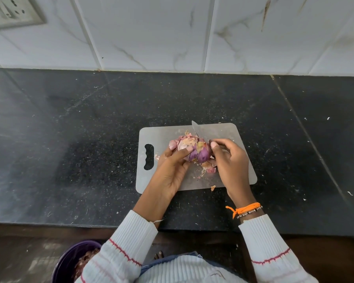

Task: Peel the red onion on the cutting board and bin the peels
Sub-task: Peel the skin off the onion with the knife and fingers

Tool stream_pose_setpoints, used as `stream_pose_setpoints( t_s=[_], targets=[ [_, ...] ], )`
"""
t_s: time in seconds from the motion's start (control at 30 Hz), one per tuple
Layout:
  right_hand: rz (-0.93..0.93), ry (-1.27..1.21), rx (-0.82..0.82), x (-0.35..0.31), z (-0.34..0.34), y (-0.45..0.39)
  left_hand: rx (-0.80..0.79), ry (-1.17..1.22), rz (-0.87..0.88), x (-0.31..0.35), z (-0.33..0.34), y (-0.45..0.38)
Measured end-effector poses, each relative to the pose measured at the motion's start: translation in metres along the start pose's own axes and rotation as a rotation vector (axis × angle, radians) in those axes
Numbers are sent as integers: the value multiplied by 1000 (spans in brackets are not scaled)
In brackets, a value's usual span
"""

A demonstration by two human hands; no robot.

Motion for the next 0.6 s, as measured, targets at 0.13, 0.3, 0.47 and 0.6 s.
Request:
stream_pose_setpoints(
  t_s=[0.13, 0.3, 0.47, 0.6],
  targets=[
    [-19, 20, 4, -5, -1, 3, 9, -23, 40, 0, 0, -1],
    [-95, 108, 28, -8, 0, 5, 40, -69, 40, -2, -1, 1],
    [-145, 143, 76, -11, -2, 7, 17, -159, -72, -9, 0, 3],
    [-121, 122, 64, -11, 0, 9, 37, -195, -115, -13, -5, 7]
  ],
)
Point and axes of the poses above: each hand's wrist, its own y-axis away from the middle knuckle, its own z-axis out of the palm, x = y × z, the point moved 7 cm from there along -y, towards the middle knuckle, and after that the axes turned 7 degrees about -y, right-handed, at the moved point
